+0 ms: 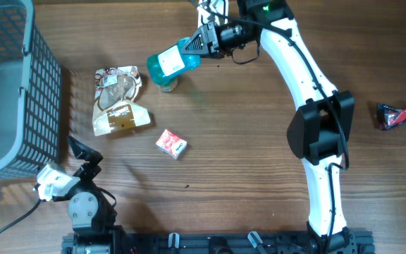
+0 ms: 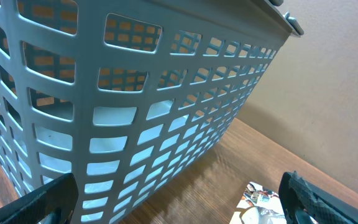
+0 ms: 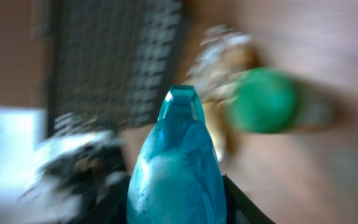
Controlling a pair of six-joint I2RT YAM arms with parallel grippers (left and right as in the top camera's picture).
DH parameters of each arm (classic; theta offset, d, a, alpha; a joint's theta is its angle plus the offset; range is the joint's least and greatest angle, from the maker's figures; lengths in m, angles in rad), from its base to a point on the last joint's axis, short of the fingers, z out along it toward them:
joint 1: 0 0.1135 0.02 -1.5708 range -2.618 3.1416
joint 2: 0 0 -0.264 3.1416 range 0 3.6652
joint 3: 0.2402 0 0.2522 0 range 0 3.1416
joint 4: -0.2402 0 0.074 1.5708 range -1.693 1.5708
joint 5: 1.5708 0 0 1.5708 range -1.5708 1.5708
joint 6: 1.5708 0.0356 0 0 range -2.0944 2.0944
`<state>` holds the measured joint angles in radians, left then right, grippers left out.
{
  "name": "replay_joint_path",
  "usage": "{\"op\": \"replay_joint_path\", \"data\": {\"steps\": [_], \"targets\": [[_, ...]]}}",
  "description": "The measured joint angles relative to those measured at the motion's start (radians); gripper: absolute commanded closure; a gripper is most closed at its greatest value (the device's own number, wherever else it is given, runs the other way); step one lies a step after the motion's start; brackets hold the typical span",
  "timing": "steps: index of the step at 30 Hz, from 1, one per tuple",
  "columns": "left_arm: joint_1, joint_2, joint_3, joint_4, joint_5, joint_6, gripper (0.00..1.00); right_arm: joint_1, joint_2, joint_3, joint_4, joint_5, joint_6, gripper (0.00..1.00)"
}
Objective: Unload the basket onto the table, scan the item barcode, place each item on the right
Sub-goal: 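Lift the Listerine bottle and carry it toward the scanner, then hold the bottle's barcode under the white scanner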
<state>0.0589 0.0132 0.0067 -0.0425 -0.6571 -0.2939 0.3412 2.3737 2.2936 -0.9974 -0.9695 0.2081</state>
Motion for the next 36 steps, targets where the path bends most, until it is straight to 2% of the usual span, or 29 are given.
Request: {"op": "replay_joint_path", "data": {"steps": [8,14,17,23,28,31,36], "targets": [[0.000,0.000,0.000,0.000,0.000,0.000,0.00,0.003,-0.002,0.000,0.146,0.272,0.086,0.91],[0.000,0.000,0.000,0.000,0.000,0.000,0.00,0.054,-0.024,0.000,0.191,0.751,0.088,0.91],[0.000,0.000,0.000,0.000,0.000,0.000,0.00,0.088,-0.033,0.000,0.216,0.869,0.050,0.91],[0.000,0.000,0.000,0.000,0.000,0.000,0.00,0.220,-0.040,0.000,0.289,1.230,-0.116,0.92],[0.000,0.000,0.000,0.000,0.000,0.000,0.00,0.261,-0.040,0.000,0.401,1.466,-0.288,0.92],[0.000,0.000,0.000,0.000,0.000,0.000,0.00,0.250,-0.040,0.000,0.445,1.563,-0.399,0.92],[0.000,0.000,0.000,0.000,0.000,0.000,0.00,0.245,-0.040,-0.001,0.576,1.614,-0.549,0.91]]}}
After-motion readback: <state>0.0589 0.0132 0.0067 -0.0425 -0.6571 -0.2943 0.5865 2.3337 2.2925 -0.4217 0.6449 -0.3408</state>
